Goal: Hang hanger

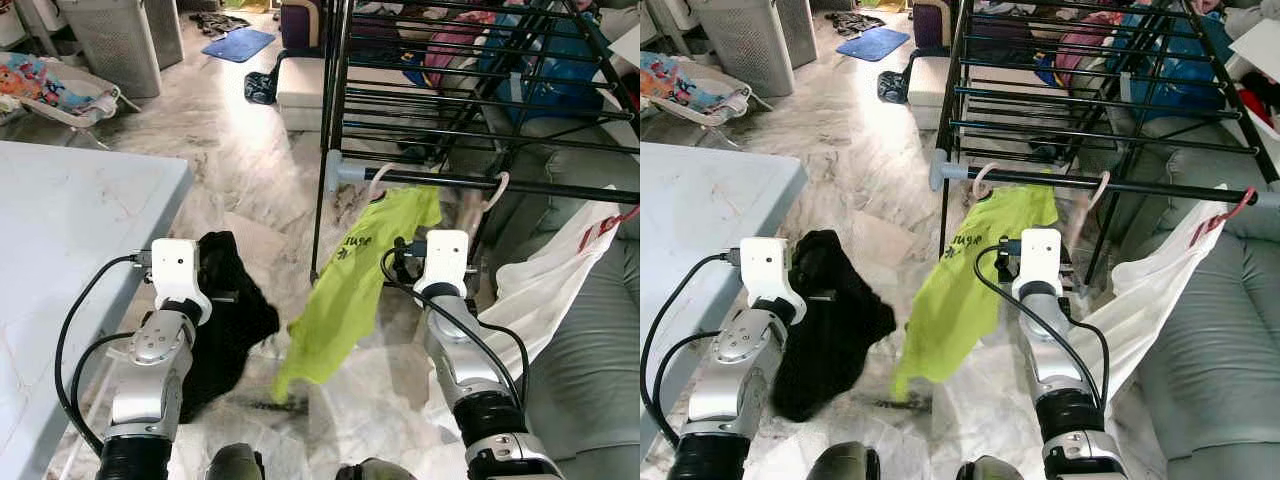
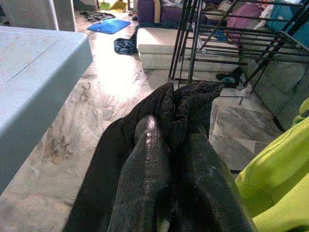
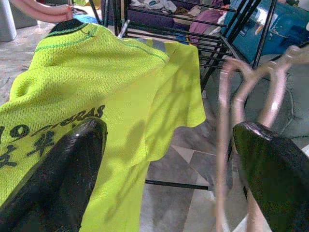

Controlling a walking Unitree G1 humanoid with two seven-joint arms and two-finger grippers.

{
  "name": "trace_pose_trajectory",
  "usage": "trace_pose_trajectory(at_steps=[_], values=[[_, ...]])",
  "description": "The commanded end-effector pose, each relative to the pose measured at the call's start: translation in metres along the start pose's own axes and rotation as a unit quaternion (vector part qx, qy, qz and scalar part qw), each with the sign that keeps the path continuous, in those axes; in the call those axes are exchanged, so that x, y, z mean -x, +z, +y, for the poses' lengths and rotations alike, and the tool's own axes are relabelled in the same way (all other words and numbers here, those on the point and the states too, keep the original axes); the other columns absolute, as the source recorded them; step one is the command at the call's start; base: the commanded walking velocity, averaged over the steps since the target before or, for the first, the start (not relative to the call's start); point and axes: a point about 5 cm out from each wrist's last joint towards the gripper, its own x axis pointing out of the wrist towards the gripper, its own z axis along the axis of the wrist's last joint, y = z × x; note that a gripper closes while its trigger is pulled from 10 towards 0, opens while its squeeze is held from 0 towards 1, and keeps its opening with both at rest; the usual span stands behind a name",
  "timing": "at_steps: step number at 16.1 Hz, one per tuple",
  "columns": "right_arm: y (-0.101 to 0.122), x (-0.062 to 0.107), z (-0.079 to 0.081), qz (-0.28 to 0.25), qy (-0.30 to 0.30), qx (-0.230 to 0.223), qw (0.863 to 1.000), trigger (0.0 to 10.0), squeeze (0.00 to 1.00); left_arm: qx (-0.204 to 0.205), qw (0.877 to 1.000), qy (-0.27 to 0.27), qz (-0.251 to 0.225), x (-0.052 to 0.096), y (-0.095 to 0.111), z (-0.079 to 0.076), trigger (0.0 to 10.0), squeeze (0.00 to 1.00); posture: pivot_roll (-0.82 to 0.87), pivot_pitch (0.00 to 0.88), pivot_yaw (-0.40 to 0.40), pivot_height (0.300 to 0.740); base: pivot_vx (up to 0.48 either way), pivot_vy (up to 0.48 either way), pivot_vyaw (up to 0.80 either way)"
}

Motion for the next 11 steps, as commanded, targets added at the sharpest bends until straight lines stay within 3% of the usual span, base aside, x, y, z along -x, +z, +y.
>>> trace_pose_trajectory(at_steps=[1, 3, 4, 5, 11], values=[[0.002, -0.001, -0.002, -0.001, -0.004, -0.001, 1.000, 10.0, 0.00, 0.003, 1.000, -0.002, -0.008, -0.001, 0.004, -0.002, 10.0, 0.00, 0.05, 0.000, -0.055, 0.740, 0.000, 0.000, 0.00], [0.001, 0.005, -0.006, 0.002, 0.016, 0.006, 1.000, 10.0, 0.00, -0.007, 1.000, -0.006, -0.006, 0.005, 0.000, -0.007, 10.0, 0.00, 0.05, 0.000, -0.056, 0.740, 0.000, 0.000, 0.00], [-0.025, 0.037, -0.037, 0.036, 0.004, 0.028, 0.999, 10.0, 0.00, -0.030, 0.999, -0.012, -0.007, 0.023, -0.007, -0.017, 10.0, 0.00, 0.04, 0.000, -0.055, 0.740, 0.000, 0.000, 0.00], [-0.032, 0.049, -0.049, 0.047, -0.007, 0.037, 0.998, 10.0, 0.00, -0.038, 0.999, -0.014, -0.008, 0.029, -0.008, -0.019, 10.0, 0.00, 0.04, 0.000, -0.055, 0.740, 0.000, 0.000, 0.00], [-0.029, 0.055, -0.053, 0.051, -0.017, 0.037, 0.998, 10.0, 0.00, -0.040, 0.999, -0.023, -0.004, 0.033, -0.008, -0.023, 10.0, 0.00, 0.05, 0.000, -0.051, 0.740, 0.000, 0.000, 0.00]])
